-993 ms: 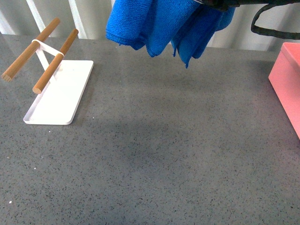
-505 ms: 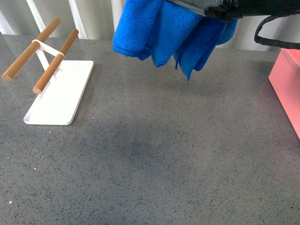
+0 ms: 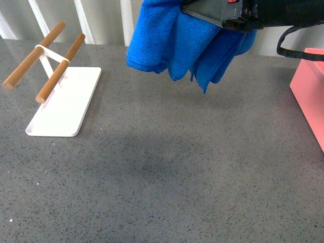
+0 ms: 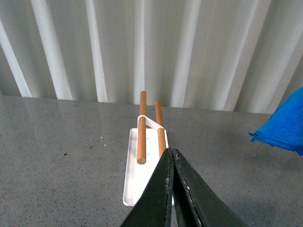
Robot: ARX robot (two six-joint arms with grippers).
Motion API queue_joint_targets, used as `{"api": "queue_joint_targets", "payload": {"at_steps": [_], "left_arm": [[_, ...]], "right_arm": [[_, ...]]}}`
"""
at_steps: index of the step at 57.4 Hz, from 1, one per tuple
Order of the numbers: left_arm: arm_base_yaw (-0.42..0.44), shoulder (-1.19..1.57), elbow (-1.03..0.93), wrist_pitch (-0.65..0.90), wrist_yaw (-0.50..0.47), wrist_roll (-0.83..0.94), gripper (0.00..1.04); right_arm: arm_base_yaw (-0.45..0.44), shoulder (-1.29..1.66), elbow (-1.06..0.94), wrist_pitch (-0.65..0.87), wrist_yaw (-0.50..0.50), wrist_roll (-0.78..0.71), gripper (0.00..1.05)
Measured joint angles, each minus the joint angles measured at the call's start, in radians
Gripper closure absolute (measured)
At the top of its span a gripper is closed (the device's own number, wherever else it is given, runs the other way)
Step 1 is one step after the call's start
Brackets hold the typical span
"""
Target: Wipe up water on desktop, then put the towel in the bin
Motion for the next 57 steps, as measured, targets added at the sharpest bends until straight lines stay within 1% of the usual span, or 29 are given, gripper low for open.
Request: {"api": "queue_joint_targets", "payload": {"at_steps": [13, 42, 48, 57], "left_arm": [[0.0, -0.109, 0.0, -0.104, 0.0, 0.0, 1.01], [0.0, -0.26, 0.0, -0.255, 0.0, 0.0, 1.01], [0.0, -0.384, 0.0, -0.413, 0.0, 0.0, 1.01], [0.0, -0.428, 0.0, -0.426, 0.0, 0.0, 1.01]], "right_arm": [[-0.01, -0.017, -0.029, -0.009, -0.002, -0.012, 1.01], [-0.033, -0.049, -0.079, -0.042, -0.011, -0.036, 1.01], [-0.034, -0.051, -0.079, -0.05, -0.013, -0.041, 1.01], [-0.036, -0.055, -0.085, -0.071, -0.013, -0.053, 1.01]]}}
